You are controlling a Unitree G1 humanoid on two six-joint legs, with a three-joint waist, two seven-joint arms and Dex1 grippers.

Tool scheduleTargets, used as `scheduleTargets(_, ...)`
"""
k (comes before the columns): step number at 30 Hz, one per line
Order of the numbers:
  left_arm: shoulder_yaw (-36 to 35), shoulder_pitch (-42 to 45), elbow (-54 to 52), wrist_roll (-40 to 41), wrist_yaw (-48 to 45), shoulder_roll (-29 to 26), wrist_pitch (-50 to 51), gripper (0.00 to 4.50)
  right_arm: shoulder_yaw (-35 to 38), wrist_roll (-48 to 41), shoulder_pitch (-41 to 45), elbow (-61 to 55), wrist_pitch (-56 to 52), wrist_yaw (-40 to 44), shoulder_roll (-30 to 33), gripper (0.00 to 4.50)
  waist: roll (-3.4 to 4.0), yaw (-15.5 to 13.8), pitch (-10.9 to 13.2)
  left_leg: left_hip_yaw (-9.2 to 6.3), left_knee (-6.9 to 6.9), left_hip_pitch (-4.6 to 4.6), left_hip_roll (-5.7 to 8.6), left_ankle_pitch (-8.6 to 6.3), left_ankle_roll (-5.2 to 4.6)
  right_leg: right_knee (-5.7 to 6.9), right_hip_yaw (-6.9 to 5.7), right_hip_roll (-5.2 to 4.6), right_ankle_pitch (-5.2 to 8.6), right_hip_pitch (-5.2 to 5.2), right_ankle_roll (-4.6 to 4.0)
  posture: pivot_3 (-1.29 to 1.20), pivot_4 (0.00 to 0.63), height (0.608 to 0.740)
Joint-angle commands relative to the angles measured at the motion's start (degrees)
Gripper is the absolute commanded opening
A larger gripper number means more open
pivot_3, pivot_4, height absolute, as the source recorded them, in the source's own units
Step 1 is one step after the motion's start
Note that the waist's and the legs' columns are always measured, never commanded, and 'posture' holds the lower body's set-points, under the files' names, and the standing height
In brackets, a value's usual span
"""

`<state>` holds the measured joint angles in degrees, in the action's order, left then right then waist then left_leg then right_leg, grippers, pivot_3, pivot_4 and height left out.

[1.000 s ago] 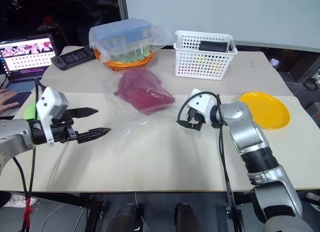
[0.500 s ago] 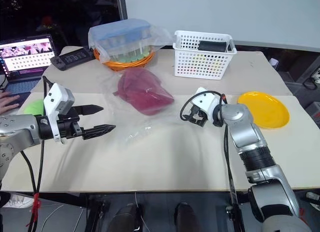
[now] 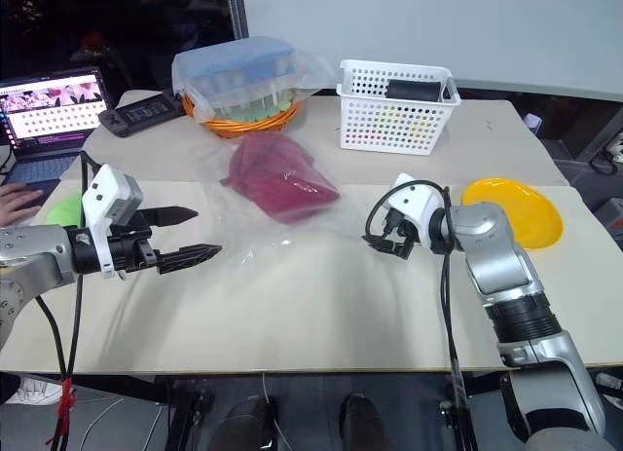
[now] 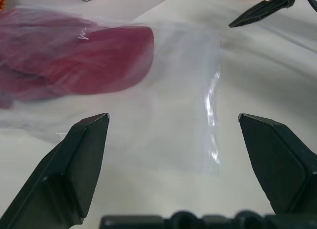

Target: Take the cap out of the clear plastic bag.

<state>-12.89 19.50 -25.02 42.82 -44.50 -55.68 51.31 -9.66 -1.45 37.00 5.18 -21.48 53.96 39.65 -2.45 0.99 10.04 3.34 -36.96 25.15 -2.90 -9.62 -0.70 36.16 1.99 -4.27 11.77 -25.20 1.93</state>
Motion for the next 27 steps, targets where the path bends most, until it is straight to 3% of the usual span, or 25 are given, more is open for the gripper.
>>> scheduleTargets(1, -2.10, 0.19, -1.52, 0.04, 0.03, -0.69, -0.52, 4.50, 0.20, 0.17, -0.68, -2.32, 0.59, -0.01, 0.37, 4.45, 0.00, -0.01, 0.00, 0.00, 0.00, 0.00, 0.00, 0.00, 0.00, 0.00, 0.00, 0.00, 0.00, 0.00, 0.00, 0.00, 0.150, 0.730)
scheduleTargets(12, -3.35, -0.76, -2.55, 0.81, 0.35, -1.24, 0.72, 4.50, -0.08, 2.93, 3.32, 8.83, 7.80, -4.77, -4.00, 4.45, 0.00, -0.06, 0.00, 0.00, -0.02, 0.00, 0.01, 0.00, 0.00, -0.01, 0.01, 0.00, 0.00, 0.00, 0.00, 0.00, 0.150, 0.730)
scheduleTargets(27, -4.50, -1.49, -3.25, 0.67, 1.03, -1.14, 1.39, 4.50, -0.34, 6.89, 16.00, 34.35, 22.20, -11.03, -12.12, 4.45, 0.00, 0.27, 0.00, -0.01, -0.02, 0.00, 0.01, 0.01, 0.01, 0.01, 0.01, 0.00, -0.02, 0.01, -0.01, 0.00, 0.150, 0.730)
